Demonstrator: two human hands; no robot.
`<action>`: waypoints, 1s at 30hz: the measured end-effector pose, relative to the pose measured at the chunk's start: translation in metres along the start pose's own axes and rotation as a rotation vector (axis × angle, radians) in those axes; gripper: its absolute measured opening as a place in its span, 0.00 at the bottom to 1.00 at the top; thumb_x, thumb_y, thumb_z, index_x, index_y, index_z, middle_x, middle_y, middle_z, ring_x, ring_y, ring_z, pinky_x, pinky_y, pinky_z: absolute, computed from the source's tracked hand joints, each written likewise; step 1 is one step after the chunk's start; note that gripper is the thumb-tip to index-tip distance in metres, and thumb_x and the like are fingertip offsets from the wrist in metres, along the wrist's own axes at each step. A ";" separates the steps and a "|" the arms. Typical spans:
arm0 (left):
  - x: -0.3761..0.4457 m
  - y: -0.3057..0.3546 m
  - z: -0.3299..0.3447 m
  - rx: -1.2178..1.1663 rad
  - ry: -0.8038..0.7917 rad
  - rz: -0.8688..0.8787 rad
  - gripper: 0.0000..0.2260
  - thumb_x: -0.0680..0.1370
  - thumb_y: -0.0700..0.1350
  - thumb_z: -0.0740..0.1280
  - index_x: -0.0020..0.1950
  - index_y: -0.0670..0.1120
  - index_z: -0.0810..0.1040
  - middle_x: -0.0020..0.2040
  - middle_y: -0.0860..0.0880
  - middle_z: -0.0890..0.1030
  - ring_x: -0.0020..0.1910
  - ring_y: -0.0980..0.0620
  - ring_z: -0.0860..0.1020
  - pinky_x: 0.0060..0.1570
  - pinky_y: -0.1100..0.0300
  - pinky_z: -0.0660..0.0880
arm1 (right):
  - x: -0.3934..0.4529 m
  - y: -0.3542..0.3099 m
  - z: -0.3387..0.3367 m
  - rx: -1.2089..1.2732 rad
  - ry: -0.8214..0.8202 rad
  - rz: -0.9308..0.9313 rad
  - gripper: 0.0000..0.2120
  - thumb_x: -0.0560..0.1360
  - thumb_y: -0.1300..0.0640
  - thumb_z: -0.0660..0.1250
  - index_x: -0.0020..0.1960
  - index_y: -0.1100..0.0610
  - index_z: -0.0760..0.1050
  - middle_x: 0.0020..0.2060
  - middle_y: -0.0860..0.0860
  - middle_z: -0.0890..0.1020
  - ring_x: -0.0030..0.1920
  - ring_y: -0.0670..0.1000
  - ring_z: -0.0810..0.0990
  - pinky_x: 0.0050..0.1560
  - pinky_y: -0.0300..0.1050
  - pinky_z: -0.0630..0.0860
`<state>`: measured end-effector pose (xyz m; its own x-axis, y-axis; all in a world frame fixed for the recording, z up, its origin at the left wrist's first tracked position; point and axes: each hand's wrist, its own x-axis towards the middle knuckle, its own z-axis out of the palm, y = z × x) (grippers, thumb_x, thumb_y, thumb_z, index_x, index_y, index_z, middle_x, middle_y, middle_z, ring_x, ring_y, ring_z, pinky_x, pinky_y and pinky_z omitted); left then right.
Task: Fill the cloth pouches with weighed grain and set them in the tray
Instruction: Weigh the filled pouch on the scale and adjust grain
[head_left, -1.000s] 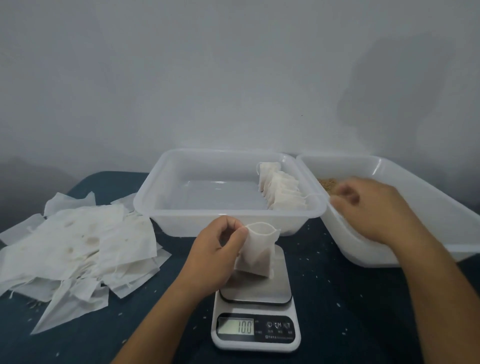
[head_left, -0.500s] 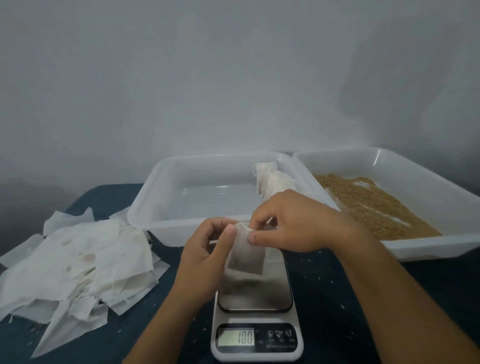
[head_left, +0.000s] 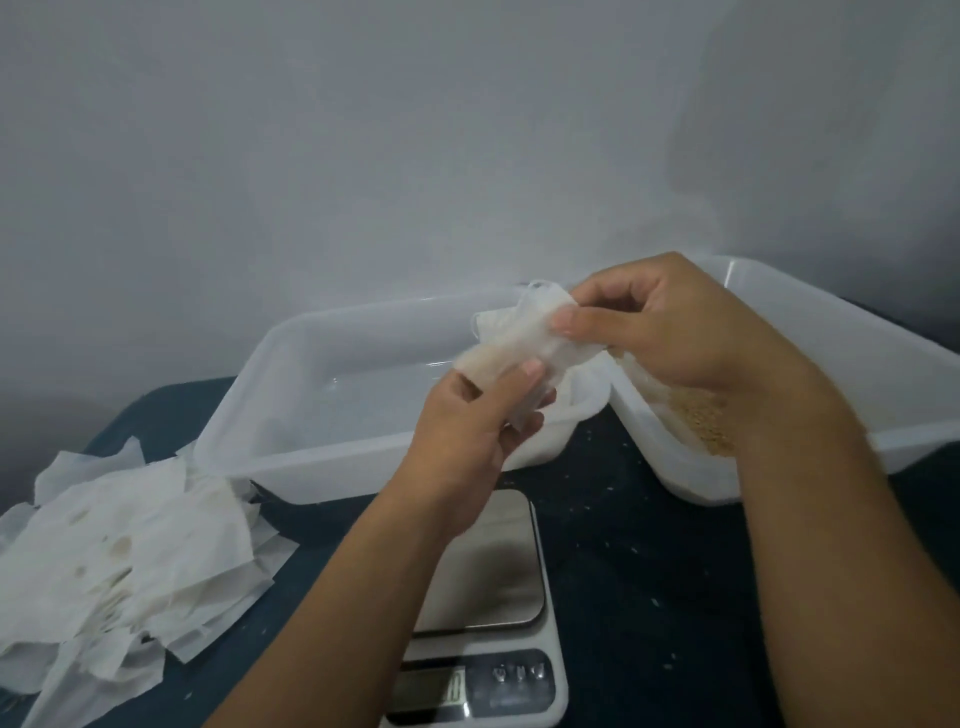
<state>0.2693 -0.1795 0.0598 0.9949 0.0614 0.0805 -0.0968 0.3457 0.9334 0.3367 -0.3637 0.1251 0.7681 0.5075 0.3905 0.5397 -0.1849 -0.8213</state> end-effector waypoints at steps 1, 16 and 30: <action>0.008 0.002 0.004 0.039 0.005 0.004 0.11 0.78 0.46 0.73 0.60 0.48 0.82 0.49 0.52 0.86 0.46 0.57 0.84 0.42 0.65 0.78 | -0.001 0.005 -0.008 0.010 0.019 0.018 0.03 0.76 0.55 0.75 0.45 0.51 0.88 0.40 0.48 0.88 0.41 0.43 0.86 0.43 0.31 0.79; 0.075 0.012 0.051 0.518 -0.051 0.109 0.10 0.79 0.44 0.73 0.60 0.47 0.80 0.49 0.51 0.85 0.40 0.61 0.82 0.37 0.69 0.77 | -0.005 0.064 -0.047 0.148 0.327 0.182 0.04 0.77 0.53 0.75 0.48 0.51 0.88 0.47 0.52 0.89 0.53 0.54 0.87 0.60 0.52 0.83; 0.082 0.018 0.058 0.591 -0.090 0.175 0.10 0.79 0.40 0.72 0.60 0.46 0.81 0.48 0.52 0.85 0.38 0.65 0.81 0.36 0.72 0.74 | -0.006 0.072 -0.048 0.236 0.351 0.164 0.07 0.78 0.58 0.74 0.43 0.51 0.88 0.48 0.54 0.89 0.53 0.54 0.86 0.63 0.51 0.81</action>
<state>0.3511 -0.2222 0.1039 0.9668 -0.0174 0.2549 -0.2514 -0.2406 0.9375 0.3873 -0.4207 0.0839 0.9292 0.1641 0.3310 0.3389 -0.0219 -0.9406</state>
